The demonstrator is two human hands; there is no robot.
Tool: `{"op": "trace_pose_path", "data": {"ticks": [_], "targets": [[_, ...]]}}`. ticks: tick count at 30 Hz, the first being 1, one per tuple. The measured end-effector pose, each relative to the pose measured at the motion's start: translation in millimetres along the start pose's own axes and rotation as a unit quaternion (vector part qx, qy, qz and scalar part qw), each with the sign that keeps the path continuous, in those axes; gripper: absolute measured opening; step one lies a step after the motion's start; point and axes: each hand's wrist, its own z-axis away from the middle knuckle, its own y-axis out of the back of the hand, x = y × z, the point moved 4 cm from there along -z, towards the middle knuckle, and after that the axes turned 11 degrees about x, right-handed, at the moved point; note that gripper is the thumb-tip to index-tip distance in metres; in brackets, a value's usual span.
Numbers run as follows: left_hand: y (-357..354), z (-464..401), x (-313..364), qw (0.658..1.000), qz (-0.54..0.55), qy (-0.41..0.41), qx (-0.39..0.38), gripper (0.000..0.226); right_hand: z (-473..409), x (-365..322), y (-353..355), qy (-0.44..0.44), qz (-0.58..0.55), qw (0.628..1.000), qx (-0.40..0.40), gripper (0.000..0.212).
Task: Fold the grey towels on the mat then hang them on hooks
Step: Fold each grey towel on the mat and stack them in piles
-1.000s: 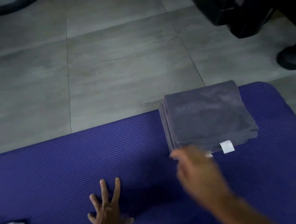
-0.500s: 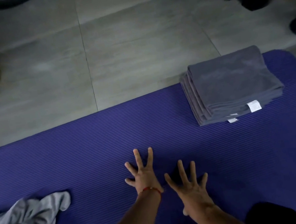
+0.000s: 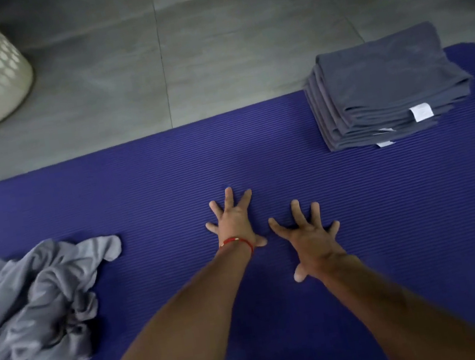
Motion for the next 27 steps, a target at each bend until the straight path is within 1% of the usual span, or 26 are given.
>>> {"op": "trace_pose_path", "data": {"ticks": [2,3,4,6,7,8,9,11,12,13,14,15,16,17,19,20,21,23,24,26,27], "targets": [[-9.3,30.4,-23.2,0.992,0.024,-0.077,0.093,0.081,4.7,-5.2,3.5,-0.017,0.028,0.999,0.004,0.131],[-16.8,51.2,-38.7,0.985,0.028,-0.118,0.127,0.065,9.4,-10.6,6.9,-0.031,0.047,0.998,0.019,0.126],[-25.4,74.2,-54.2,0.978,0.02,-0.156,0.139,0.056,16.3,-18.9,9.6,-0.038,0.066,0.996,0.042,0.113],[-37.2,123.6,-90.8,0.969,-0.038,-0.201,0.141,0.052,34.4,-49.5,12.2,-0.017,0.073,0.992,0.099,0.068],[-36.0,145.7,-111.1,0.966,-0.07,-0.201,0.145,0.053,41.8,-69.4,11.2,0.003,0.057,0.992,0.109,0.049],[-30.3,165.2,-132.6,0.964,-0.094,-0.191,0.161,0.055,50.5,-92.1,10.6,0.035,0.028,0.994,0.099,0.039],[-17.9,180.2,-154.4,0.958,-0.118,-0.178,0.193,0.058,59.1,-116.9,12.5,0.084,-0.008,0.994,0.075,0.038],[24.8,201.1,-197.2,0.924,-0.206,-0.136,0.293,0.06,75.9,-169.0,23.2,0.176,-0.087,0.98,0.013,0.048],[48.5,206.7,-220.7,0.905,-0.252,-0.094,0.33,0.059,85.1,-192.7,32.1,0.213,-0.098,0.972,0.0,0.05],[73.6,209.0,-246.2,0.889,-0.28,-0.034,0.359,0.059,91.8,-212.7,41.5,0.242,-0.086,0.966,0.006,0.047],[98.2,210.0,-271.8,0.883,-0.291,0.038,0.366,0.061,97.8,-229.2,51.3,0.268,-0.059,0.961,0.022,0.042],[117.8,211.4,-294.9,0.886,-0.289,0.117,0.344,0.065,104.2,-241.5,61.5,0.293,-0.026,0.955,0.039,0.035],[130.7,212.8,-313.8,0.891,-0.278,0.178,0.311,0.067,110.7,-249.6,72.5,0.311,0.005,0.949,0.054,0.03],[138.4,213.7,-324.3,0.902,-0.261,0.204,0.277,0.061,118.2,-254.2,84.2,0.325,0.031,0.943,0.063,0.028],[147.5,217.8,-318.6,0.917,-0.257,0.175,0.25,0.033,130.8,-253.0,103.5,0.345,0.08,0.933,0.066,0.03],[150.7,220.3,-304.1,0.923,-0.254,0.145,0.25,0.024,134.7,-247.7,110.8,0.352,0.101,0.928,0.069,0.031],[149.3,222.5,-287.7,0.932,-0.239,0.114,0.248,0.021,137.8,-239.9,116.5,0.356,0.116,0.924,0.074,0.031],[136.2,225.7,-254.1,0.941,-0.208,0.05,0.262,0.024,146.7,-217.8,122.7,0.362,0.128,0.919,0.087,0.03],[129.0,226.1,-241.9,0.937,-0.193,0.028,0.289,0.025,152.3,-205.1,122.2,0.362,0.127,0.92,0.085,0.031],[125.8,213.9,-240.7,0.919,-0.164,0.036,0.357,0.032,160.9,-178.1,111.2,0.353,0.105,0.927,0.071,0.031],[129.2,203.9,-249.4,0.917,-0.156,0.073,0.36,0.042,163.0,-164.4,102.6,0.342,0.084,0.933,0.069,0.03]]}}
